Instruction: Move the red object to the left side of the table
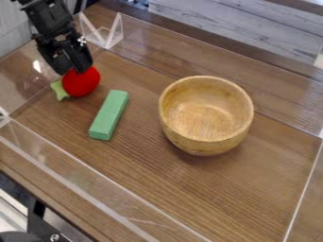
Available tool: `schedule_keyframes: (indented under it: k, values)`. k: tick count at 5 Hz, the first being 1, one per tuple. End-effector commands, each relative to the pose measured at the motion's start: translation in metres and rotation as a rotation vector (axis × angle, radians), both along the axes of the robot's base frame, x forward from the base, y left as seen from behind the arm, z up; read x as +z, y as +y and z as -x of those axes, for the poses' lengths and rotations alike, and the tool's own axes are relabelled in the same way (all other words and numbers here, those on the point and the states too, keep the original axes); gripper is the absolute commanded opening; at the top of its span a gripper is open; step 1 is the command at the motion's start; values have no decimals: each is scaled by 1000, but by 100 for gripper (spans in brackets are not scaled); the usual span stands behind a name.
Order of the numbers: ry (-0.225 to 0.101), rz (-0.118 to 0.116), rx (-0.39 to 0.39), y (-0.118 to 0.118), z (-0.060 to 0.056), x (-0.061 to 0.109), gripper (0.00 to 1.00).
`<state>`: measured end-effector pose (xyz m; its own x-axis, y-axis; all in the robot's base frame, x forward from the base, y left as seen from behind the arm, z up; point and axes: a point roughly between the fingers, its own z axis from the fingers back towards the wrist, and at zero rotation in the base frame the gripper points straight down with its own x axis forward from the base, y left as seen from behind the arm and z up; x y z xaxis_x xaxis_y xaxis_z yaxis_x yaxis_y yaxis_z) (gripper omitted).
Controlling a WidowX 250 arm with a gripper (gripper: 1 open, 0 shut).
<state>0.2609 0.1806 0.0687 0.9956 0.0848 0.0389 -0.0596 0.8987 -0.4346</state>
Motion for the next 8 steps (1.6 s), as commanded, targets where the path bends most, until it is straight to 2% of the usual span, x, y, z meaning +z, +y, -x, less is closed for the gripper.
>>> schedule_keyframes:
  k: [1,2,4,5,6,8]
  values:
    - [-53,-62,15,6,-9,29,100]
    - [-52,-57,11,3,-14,22,100]
    - [-49,-46,7,2,-24,33,100]
    - [-51,-36,-74,-2,-32,50,100]
    - [-46,-19,-148,-4,-38,64,100]
    - [-36,22,-136,-18,-34,58,100]
